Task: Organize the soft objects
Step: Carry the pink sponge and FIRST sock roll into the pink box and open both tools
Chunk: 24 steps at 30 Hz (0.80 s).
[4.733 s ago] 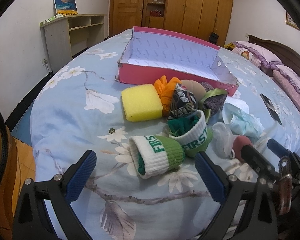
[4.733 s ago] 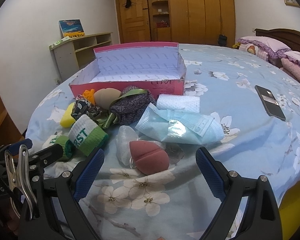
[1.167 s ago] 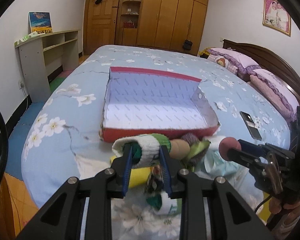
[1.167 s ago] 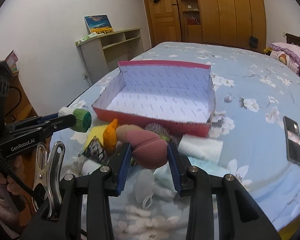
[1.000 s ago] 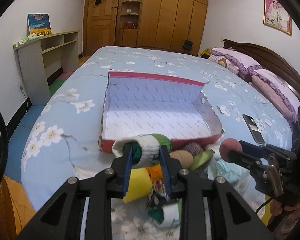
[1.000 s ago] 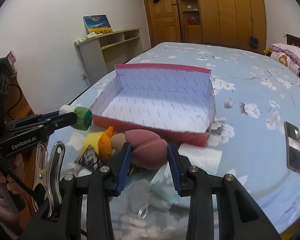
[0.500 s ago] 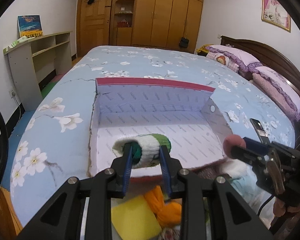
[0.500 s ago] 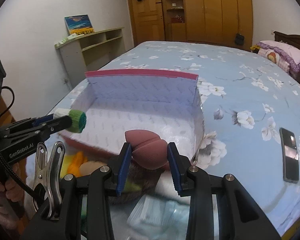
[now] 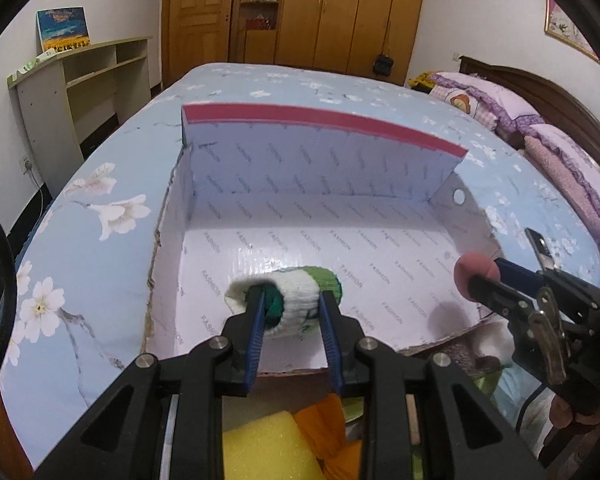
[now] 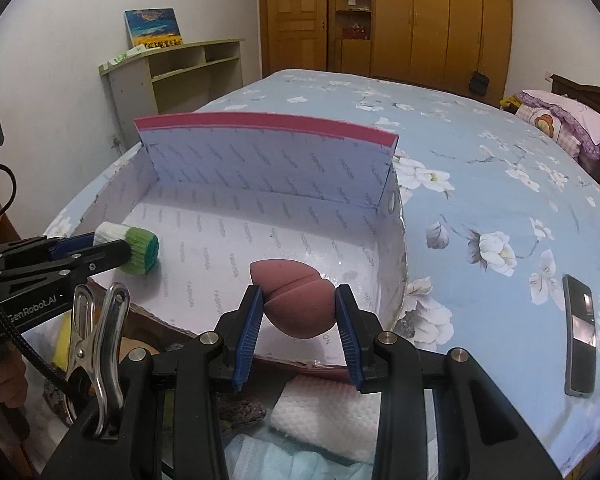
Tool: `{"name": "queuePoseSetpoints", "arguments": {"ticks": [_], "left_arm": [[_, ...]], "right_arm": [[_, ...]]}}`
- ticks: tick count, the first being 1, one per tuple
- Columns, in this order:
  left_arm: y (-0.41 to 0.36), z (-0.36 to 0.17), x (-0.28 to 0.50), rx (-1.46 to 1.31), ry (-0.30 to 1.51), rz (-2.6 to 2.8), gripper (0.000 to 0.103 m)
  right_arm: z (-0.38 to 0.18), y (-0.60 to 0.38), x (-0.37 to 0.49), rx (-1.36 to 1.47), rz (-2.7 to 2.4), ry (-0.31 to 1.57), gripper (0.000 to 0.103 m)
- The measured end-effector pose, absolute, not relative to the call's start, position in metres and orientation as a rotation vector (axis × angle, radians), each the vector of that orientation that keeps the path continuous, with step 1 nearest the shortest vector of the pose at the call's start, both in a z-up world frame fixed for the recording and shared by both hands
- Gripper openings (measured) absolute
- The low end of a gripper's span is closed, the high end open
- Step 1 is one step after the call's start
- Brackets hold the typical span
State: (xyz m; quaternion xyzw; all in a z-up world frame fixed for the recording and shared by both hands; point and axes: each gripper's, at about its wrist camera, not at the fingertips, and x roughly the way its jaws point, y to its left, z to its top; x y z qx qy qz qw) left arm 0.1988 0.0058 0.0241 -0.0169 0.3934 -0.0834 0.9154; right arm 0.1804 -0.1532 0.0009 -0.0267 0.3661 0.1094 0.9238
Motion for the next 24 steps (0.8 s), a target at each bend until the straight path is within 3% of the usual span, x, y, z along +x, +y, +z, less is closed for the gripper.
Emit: {"name": "queuePoseSetpoints", "arguments": {"ticks": [11,18,24], "left_arm": [[-0.001,0.021,0.2,-0.024,0.808,-0.176,0.029],[0.001,0.021,0.197,-0.046,0.82,-0.154,0.048],[0.009,0.03,0.186,-0.069,0.807,-0.131,0.05]], "right_arm": [[-0.011,-0.156,0.182,-0.033,0.237,0.775,0.039],[-0.008,-0.158,0.178,-0.012,0.241,0.763,0.048],[-0.002,-0.159,0.171,-0.008,0.236,0.74,0.053]]}}
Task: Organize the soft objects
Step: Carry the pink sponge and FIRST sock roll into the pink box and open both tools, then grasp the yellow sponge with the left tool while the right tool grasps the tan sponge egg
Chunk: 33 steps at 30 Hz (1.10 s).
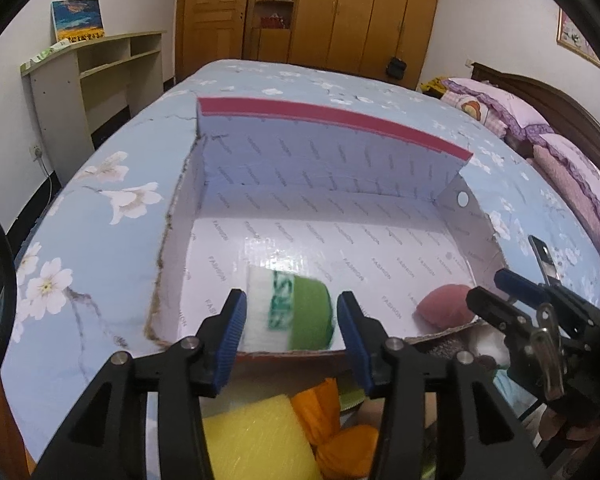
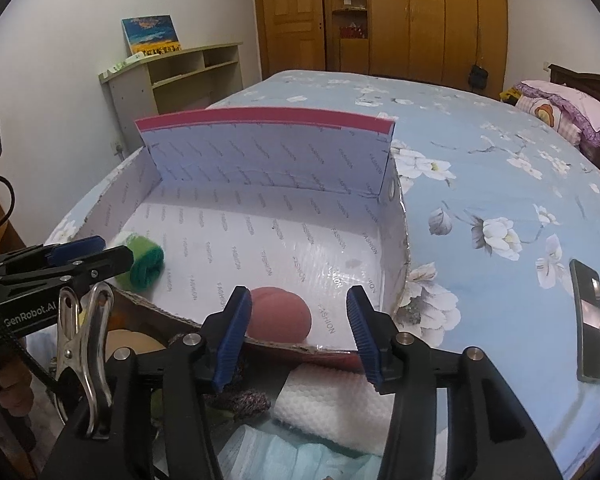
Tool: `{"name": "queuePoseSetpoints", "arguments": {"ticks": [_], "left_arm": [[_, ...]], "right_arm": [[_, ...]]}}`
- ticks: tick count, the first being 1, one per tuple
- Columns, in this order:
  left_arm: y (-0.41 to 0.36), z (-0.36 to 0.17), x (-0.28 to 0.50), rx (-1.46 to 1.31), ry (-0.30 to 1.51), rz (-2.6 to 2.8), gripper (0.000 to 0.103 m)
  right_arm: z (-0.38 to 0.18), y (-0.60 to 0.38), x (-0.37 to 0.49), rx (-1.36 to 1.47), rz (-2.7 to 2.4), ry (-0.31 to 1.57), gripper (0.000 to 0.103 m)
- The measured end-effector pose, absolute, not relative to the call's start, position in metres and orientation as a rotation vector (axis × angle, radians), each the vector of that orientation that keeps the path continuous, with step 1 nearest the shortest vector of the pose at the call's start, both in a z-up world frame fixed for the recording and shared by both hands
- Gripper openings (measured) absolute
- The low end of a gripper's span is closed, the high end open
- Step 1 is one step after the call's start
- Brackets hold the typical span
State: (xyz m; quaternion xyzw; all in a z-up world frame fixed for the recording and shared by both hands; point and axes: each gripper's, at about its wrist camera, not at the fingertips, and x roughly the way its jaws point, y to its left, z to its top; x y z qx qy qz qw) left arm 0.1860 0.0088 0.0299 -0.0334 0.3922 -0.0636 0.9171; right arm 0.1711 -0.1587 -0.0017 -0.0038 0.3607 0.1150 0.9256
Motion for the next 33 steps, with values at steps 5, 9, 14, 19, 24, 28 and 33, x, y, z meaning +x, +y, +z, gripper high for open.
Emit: {"name": "queuePoseSetpoints", "arguments": {"ticks": [5,9,14,19,24,28,33], "left_arm": [[0.015,0.041,0.171,-0.067,0.782,-0.12,0.051],[0.018,0.047,0.157,-0.069,0.77,-0.114,0.051],[0.024,0.052,0.14,-0.065,0.768,-0.11,0.052],[0.034,0.05,0.124,-0.073,0.778,-0.087,0.055],[0.044,0.037,0.115,-0.086,0.813,-0.06,0.055],[0.049,0.024,0.113,-0.101,0.853,-0.044,0.055],[0.051,0.012,0.113,-0.136,0.893,-0.057,0.055]], "right_arm": [[0.006,-0.159,0.158,0.004,0.243,0.72,0.055],[0.012,-0.158,0.147,0.01,0.247,0.701,0.055],[0.016,-0.158,0.134,0.028,0.257,0.684,0.055],[0.016,-0.16,0.124,0.045,0.264,0.683,0.055],[0.011,-0.164,0.117,0.059,0.264,0.695,0.055],[0.007,-0.167,0.113,0.066,0.26,0.707,0.055],[0.002,-0.171,0.109,0.076,0.254,0.722,0.055]]}}
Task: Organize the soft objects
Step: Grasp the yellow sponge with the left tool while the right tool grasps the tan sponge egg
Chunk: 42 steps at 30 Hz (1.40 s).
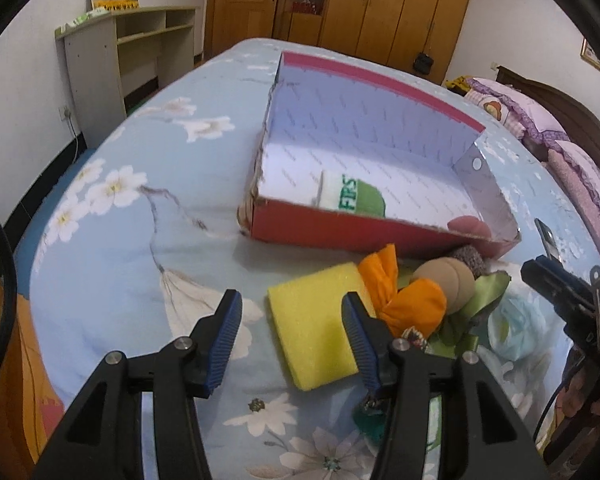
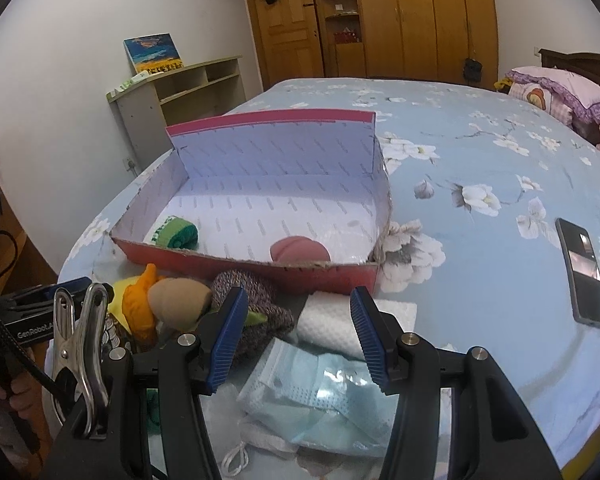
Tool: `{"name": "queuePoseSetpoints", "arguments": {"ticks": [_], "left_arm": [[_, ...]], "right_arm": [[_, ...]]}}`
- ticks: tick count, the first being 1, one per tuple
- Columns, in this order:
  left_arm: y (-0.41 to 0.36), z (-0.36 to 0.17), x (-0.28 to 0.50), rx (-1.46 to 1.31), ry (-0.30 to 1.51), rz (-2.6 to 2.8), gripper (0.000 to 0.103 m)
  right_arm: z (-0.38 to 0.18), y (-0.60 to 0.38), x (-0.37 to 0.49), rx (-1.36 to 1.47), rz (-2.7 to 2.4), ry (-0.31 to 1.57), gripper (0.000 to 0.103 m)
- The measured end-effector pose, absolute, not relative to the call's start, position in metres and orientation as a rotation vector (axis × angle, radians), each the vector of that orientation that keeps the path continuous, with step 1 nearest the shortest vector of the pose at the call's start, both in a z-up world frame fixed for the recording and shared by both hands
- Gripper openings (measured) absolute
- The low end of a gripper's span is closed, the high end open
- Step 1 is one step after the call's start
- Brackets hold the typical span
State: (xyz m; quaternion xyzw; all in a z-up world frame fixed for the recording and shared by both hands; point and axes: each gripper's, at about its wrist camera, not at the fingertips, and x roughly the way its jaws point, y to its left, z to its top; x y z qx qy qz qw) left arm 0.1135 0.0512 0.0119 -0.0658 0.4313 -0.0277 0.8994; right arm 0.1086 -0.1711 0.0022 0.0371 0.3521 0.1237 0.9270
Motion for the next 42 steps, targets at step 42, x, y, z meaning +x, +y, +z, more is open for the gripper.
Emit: {"name": "queuePoseSetpoints", "arguments": {"ticks": [42], "left_arm": [[0.061,0.002,0.106,-0.312,0.882,-0.153,0.031]], "right_arm": [[-0.002,-0.145,0.098,0.037,0.328,0.741,0.055]]}}
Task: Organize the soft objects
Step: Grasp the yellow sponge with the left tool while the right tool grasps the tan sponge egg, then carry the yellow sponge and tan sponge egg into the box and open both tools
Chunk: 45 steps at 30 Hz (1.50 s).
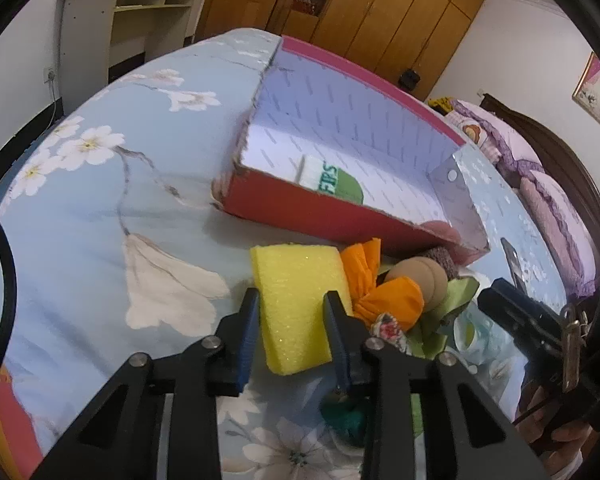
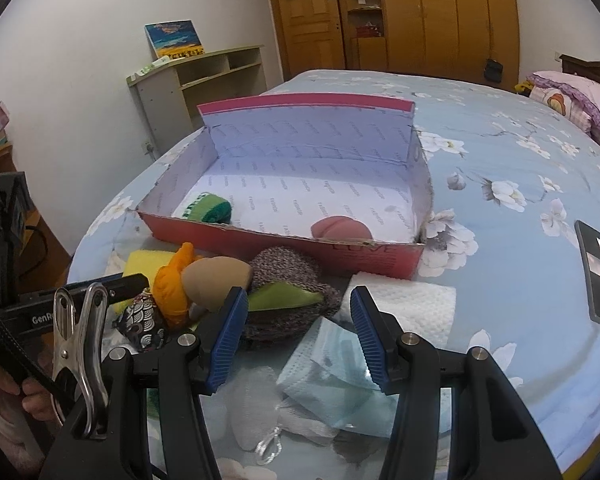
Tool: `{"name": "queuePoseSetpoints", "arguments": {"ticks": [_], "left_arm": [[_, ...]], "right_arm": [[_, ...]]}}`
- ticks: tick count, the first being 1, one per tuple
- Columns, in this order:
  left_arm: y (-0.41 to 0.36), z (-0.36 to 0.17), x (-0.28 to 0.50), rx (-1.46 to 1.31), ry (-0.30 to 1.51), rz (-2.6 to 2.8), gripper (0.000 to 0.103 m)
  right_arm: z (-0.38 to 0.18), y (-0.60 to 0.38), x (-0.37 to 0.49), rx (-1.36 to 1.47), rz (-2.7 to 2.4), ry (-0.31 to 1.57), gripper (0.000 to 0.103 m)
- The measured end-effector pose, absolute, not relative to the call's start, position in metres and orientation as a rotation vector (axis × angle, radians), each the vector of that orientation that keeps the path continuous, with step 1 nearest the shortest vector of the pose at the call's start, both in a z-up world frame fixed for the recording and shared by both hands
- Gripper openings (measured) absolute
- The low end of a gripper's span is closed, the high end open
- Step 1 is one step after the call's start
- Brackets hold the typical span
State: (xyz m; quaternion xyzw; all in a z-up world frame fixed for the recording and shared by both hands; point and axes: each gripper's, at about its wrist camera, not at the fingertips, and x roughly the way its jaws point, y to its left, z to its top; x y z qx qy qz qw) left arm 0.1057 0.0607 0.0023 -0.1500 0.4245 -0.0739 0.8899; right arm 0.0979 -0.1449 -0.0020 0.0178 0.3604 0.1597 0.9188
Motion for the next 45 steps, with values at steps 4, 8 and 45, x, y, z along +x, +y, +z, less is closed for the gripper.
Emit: {"name": "queuePoseSetpoints", "arguments": {"ticks": [4,8,45], "left_arm": [[0.067,0.009,0.1,-0.303,0.855,-0.134,0.029],[0.076,0.012,0.097,-0.284,0.83,-0.094,0.029],[0.083,0.003,0.097,-0.246,0.825,-0.052,0.03]], "right_arm": [[0.001,-0.135,0.097,0.017,0.348,0.736,0.055],[0.002,-0.125,0.098,0.002,0.373,0.735,0.055],[-0.019,-0.083,0.118,0.02,0.503,0.789,0.027]]}}
